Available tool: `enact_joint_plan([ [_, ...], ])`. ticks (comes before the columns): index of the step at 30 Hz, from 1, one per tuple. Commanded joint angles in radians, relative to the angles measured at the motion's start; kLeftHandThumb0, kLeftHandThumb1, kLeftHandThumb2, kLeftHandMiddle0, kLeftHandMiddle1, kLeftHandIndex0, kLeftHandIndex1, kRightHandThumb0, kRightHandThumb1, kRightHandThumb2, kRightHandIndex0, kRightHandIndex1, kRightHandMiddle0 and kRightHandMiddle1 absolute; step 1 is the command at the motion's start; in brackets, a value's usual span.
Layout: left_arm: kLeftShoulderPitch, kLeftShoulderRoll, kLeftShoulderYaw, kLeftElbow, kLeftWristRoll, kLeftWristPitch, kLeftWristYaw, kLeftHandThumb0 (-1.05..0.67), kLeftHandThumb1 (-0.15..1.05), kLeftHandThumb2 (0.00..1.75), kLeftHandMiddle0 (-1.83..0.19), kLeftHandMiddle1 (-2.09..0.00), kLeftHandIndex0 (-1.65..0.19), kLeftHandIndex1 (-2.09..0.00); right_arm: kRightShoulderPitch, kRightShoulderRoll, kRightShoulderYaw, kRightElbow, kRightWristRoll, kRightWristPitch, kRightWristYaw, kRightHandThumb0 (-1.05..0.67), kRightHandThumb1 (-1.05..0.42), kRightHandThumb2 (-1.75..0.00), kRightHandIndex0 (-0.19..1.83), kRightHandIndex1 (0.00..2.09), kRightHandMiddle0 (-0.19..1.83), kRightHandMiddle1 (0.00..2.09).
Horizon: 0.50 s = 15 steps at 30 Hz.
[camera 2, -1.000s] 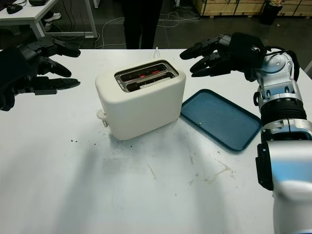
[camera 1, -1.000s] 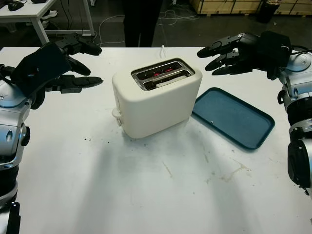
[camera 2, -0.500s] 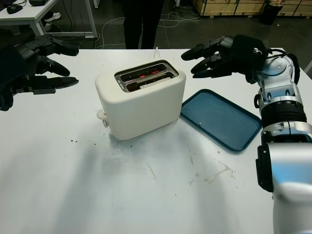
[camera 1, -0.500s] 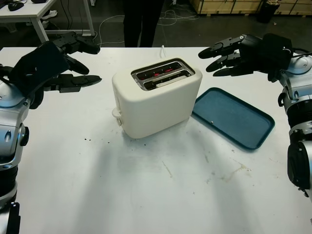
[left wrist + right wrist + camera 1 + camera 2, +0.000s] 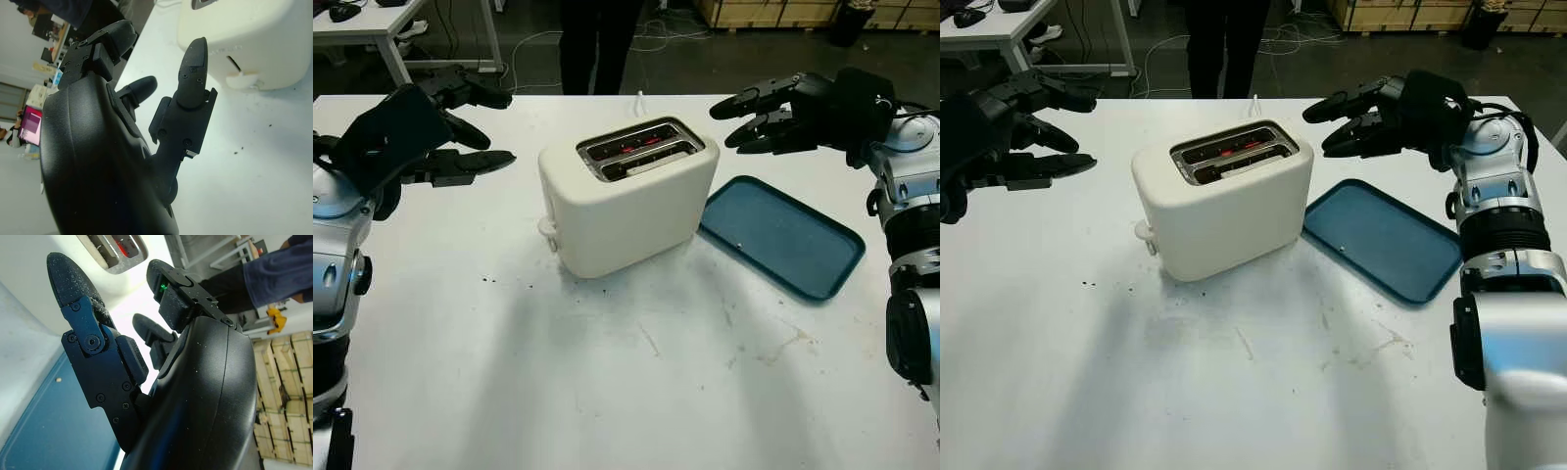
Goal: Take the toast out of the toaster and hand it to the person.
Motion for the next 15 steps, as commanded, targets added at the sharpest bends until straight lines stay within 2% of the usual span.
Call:
enact_joint_plan([
  [1,0.003,-0.002,0.005,-0.005,0.007,-0.003,0.011,-0.38,0.77,0.32,-0.03,-1.39,-0.08,-0.96,0.011,0.005,-0.012,-0.018,0.023,0.003,-0.010,-0.78,-0.76,0.00,0.46,0.72,0.73,0.01],
  [15,-0.002,0.002,-0.005,-0.009,0.012,-0.002,0.012,-0.37,0.76,0.33,-0.02,-1.38,-0.07,-0.96,0.010,0.004,-0.011,-0.018,0.017,0.002,-0.006,-0.78,-0.76,0.00,0.45,0.73,0.73,0.01],
])
